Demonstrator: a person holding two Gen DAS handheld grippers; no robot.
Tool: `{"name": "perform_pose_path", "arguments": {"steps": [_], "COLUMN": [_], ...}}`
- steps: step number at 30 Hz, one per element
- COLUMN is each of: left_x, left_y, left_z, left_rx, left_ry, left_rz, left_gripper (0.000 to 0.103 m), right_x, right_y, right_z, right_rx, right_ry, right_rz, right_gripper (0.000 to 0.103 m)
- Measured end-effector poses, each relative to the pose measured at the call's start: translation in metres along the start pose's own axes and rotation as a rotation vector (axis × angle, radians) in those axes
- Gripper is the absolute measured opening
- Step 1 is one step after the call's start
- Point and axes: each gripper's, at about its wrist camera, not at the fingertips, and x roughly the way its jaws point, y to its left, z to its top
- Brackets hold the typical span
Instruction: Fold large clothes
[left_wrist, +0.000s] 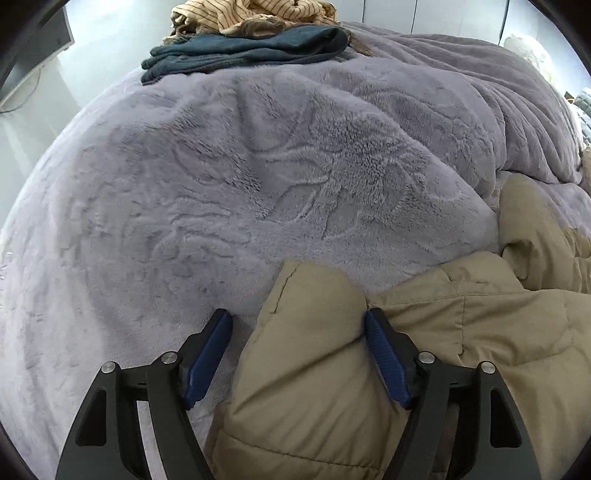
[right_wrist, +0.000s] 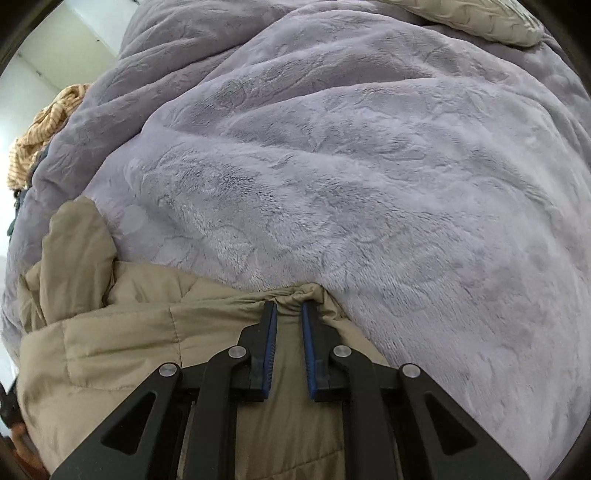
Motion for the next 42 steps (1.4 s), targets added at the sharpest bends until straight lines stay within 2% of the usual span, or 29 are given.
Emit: {"name": "perform_pose_path", "arguments": {"steps": [3,5,6,9,11,16,23,27,35,40,42], "left_x": [-0.024,-0.045,-0.055,-0.082,-0.096,-0.112,-0.122,-0.127,-0.138,-0.144,-0.146], "left_y": [-0.003,-0.003,-0.003,0.0,-0.001,-0.009,-0.019,-0.028,-0.032,-0.035,-0.038], "left_z": [-0.006,-0.011,-0.015,-0.027,-0.043,-0.082,-0.128,-0.149,-0.171,-0.181,-0.188], "left_rx": [0.033,0.05,0.055,0.048,0.051,0.094,0.06,0.089,0.065,0.076,0.084], "left_ry": [-0.015,-0.03,-0.037,-0.043,-0.026,0.031,0.108,0.131,0.157,0.174,0.179], "left_rz": [0.052,0.053,0.052,0.034,0.022,0.024,-0.012,-0.012,-0.039,-0.043,-0.038], "left_gripper": [0.076,0.076,0.076,0.076,0.076,0.076,0.076,0.076,0.076,0.076,0.093], "right_x": [-0.026,-0.043,-0.052,-0.078,-0.091,-0.109,-0.125,-0.132,-0.128,-0.126,-0.125], "right_y": [0.008,0.014,0.017,0.016,0.017,0.008,-0.011,-0.019,-0.019,-0.013,-0.011], "right_z": [-0.007,-0.013,-0.018,-0.039,-0.054,-0.088,-0.15,-0.176,-0.216,-0.23,-0.233], "right_rx": [0.004,-0.012,-0.02,-0.022,-0.013,0.009,0.052,0.085,0.122,0.137,0.149], "right_ry": [-0.038,-0.078,-0.096,-0.13,-0.141,-0.117,-0.051,-0.021,0.059,0.084,0.093], "right_rz": [-0.033,-0.045,-0.045,-0.032,-0.028,-0.003,0.001,0.022,0.102,0.151,0.174], "right_gripper": [0.018,0.019,0.022,0.041,0.043,0.043,0.045,0.057,0.06,0.07,0.072]}}
